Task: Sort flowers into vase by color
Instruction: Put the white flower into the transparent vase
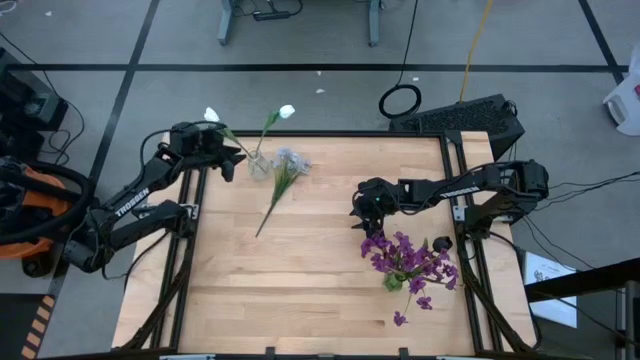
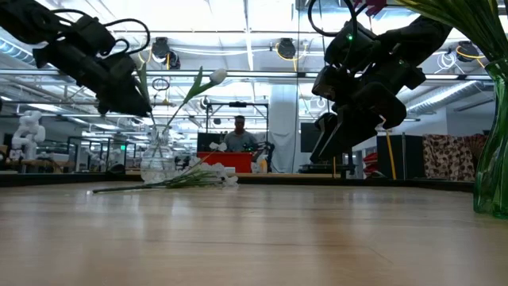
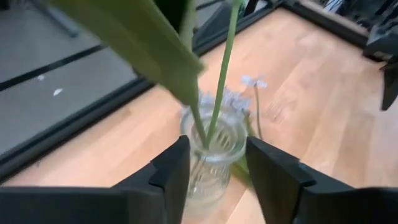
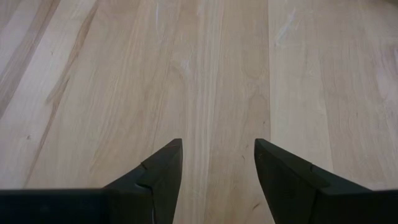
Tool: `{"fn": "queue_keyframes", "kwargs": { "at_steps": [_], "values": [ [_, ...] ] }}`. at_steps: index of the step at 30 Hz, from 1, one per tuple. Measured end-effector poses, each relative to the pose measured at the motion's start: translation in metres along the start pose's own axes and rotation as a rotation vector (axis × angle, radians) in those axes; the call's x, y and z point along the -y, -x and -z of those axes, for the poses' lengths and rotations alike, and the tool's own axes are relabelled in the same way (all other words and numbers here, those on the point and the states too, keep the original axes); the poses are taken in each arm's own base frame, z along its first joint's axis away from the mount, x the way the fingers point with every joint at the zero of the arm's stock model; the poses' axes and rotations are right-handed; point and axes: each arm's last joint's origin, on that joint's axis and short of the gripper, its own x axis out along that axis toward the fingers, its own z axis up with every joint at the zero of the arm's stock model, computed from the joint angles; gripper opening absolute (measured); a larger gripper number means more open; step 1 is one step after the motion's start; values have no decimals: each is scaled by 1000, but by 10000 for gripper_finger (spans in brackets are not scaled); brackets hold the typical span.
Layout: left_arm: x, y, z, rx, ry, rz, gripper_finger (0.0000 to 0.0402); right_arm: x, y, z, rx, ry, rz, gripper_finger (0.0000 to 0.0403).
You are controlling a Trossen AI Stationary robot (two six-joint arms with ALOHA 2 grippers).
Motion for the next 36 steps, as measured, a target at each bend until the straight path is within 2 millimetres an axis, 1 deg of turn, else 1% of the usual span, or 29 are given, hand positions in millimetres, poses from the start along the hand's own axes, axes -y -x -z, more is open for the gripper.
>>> {"fn": "queue_keyframes", "kwargs": {
  "at_steps": [3, 6, 15, 19, 24, 30, 36],
  "values": [
    [4, 0, 3, -38, 13, -46, 188, 0, 0, 0, 0, 0, 0, 192],
    [10, 1, 5, -58, 31, -78, 204, 0, 0, 0, 0, 0, 0, 192],
    [42, 12, 10, -62, 72, 1, 207, 0, 0, 0, -1, 0, 0, 192],
    [56, 13, 14, -92, 67, 20, 207, 0, 0, 0, 0, -1, 0, 192],
    [77, 10, 18, -114, 36, 50, 207, 0, 0, 0, 0, -1, 0, 192],
    [100, 3, 27, -143, -3, -9, 207, 0, 0, 0, 0, -1, 0, 192],
    [125, -13, 35, -139, -44, -46, 207, 0, 0, 0, 0, -1, 0, 192]
  ]
}}
